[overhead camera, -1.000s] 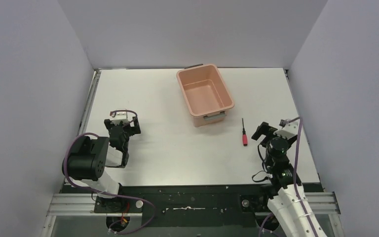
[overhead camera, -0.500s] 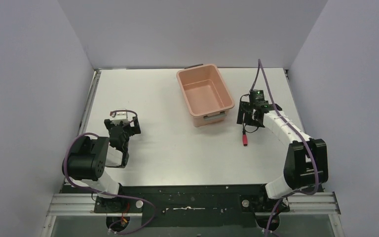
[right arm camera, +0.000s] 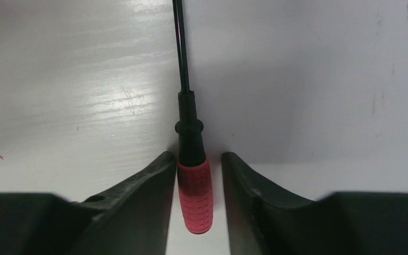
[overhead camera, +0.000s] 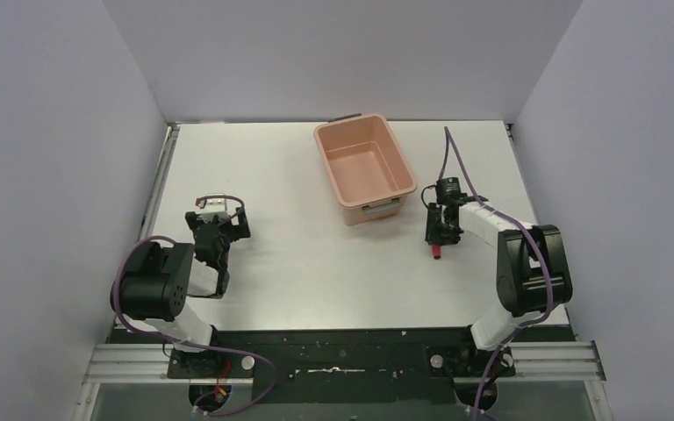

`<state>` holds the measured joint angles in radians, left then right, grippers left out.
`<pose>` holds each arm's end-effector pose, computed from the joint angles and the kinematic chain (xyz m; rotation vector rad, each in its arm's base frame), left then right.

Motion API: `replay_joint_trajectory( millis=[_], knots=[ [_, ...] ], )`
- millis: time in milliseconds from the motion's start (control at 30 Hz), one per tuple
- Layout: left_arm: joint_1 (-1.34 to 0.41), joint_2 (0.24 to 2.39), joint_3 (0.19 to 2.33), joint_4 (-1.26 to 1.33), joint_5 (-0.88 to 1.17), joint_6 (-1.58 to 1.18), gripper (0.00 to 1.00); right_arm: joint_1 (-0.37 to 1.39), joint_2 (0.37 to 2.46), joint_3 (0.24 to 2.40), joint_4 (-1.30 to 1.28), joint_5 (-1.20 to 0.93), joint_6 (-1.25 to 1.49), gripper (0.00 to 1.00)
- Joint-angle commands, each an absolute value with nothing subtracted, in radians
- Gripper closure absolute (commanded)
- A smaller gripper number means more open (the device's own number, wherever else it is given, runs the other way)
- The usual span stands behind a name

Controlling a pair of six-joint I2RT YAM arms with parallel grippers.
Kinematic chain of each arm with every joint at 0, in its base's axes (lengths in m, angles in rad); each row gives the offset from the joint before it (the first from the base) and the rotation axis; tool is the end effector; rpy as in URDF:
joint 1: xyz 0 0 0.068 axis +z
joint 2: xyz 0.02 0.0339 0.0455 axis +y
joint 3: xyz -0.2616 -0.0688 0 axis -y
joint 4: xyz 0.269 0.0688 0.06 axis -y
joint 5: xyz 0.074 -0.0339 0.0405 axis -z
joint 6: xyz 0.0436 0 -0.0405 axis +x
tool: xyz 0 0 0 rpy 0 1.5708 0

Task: Put the screwdriver in the bin

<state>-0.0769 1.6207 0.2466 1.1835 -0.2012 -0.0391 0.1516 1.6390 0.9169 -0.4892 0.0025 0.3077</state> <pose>0.2590 -0.0112 0.1006 -0.1129 1.7548 0.0927 0.3171 0.0483 0.1316 0.2181 2.7803 0.1120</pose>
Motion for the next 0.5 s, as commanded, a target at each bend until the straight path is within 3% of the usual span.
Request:
replay_joint_trajectory(
  millis=[0,67,200,467],
  knots=[
    [-0.077,1.612,0.255,1.209,-0.190,-0.029,0.03,0.142,1.714,0.927,-0.469,0.074,0.275,0.76],
    [-0.077,1.612,0.255,1.209,-0.190,-0.029,0.03,0.142,1.705,0.984,-0.528,0.102,0.254,1.00],
    [-0.077,1.611,0.255,1.208,-0.190,-0.029,0.03,0.134,1.652,1.207,-0.739,0.121,0.205,1.00],
    [-0.076,1.612,0.255,1.210,-0.190,-0.030,0.03,0.128,1.775,2.031,-1.322,0.088,0.187,1.00]
  ],
)
